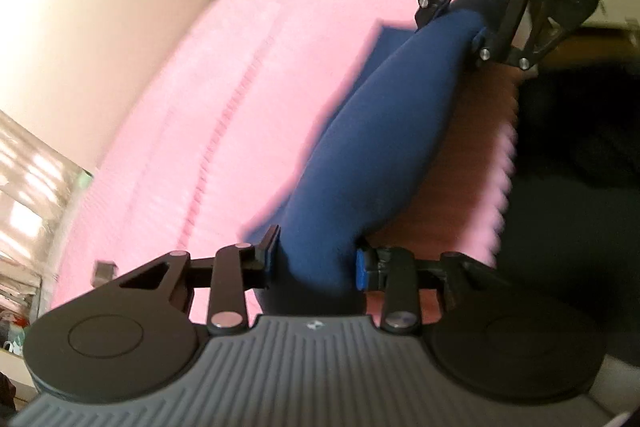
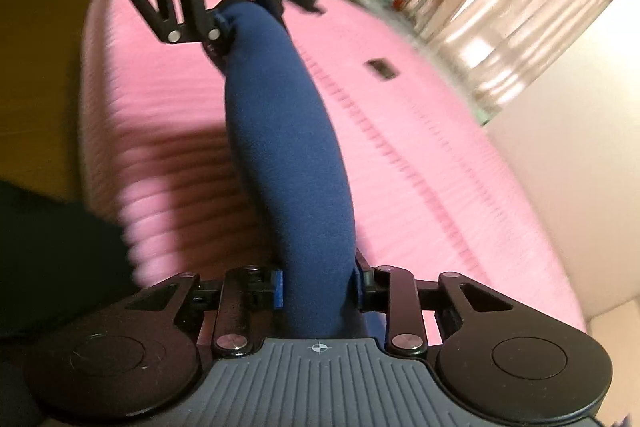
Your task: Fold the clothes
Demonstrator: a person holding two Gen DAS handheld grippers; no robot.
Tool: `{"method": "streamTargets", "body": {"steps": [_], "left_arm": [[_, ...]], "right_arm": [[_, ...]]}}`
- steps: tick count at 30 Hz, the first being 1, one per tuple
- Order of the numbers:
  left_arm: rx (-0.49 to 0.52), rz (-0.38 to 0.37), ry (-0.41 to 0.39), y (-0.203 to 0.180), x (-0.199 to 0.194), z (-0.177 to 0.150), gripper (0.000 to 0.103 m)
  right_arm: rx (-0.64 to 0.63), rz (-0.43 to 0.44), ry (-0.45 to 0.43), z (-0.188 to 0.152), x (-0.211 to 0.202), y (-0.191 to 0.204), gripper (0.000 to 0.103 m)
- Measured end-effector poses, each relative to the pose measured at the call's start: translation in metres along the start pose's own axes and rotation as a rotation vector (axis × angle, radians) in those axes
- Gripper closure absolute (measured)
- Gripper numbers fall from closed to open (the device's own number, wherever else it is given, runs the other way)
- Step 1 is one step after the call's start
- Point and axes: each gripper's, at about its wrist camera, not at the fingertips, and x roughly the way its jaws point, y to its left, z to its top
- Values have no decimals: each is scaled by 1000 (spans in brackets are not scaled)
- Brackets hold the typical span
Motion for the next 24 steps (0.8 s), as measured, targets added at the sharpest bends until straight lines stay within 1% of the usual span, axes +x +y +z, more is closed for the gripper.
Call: {"method": "streamTargets", "body": {"steps": [1,4,5,8,9,11,13,15,16,17,18,19,21,22,24], "left_arm": [[-7,21,-23,12,1,8,72],[-7,104,-95,49,1,28,72],[0,145,-117,59,1,36,72],[40,281,-168,68,-5,52,72],[57,306,-177,64,-7,51,72],[88,332,-186,44,-8,47,71],[94,305,-155,8,5,34,70],[87,259,-104,-31,23,18,70],[71,208,-60,-52,36,8,70],[53,148,-17,-73,49,-1,69],[43,103,20,-94,59,-11,68],[52,103,32,-113,62,-21,67],[82,161,21,-138,55,-34,65],[54,158,13,-140,49,-35,64],[-56,125,-7,-137,35,-32,64]], "right_arm": [[-16,-25,-13,3,2,-18,74],[-51,-142,-66,19,7,-64,74],[-60,-175,-85,22,8,-69,74],[-85,-270,-143,28,9,-77,74],[-96,-287,-149,23,11,-70,74],[-103,-275,-134,4,19,-46,74],[-94,-224,-102,-23,29,-11,74],[-87,-124,-27,-50,44,26,74],[-84,-70,15,-61,51,41,74],[-92,-48,38,-71,53,57,73],[-88,-55,44,-78,49,68,71],[-80,-67,46,-83,44,76,69],[-17,-62,53,-88,34,77,65],[9,-58,57,-89,30,76,63],[44,-54,76,-85,17,73,62]]}}
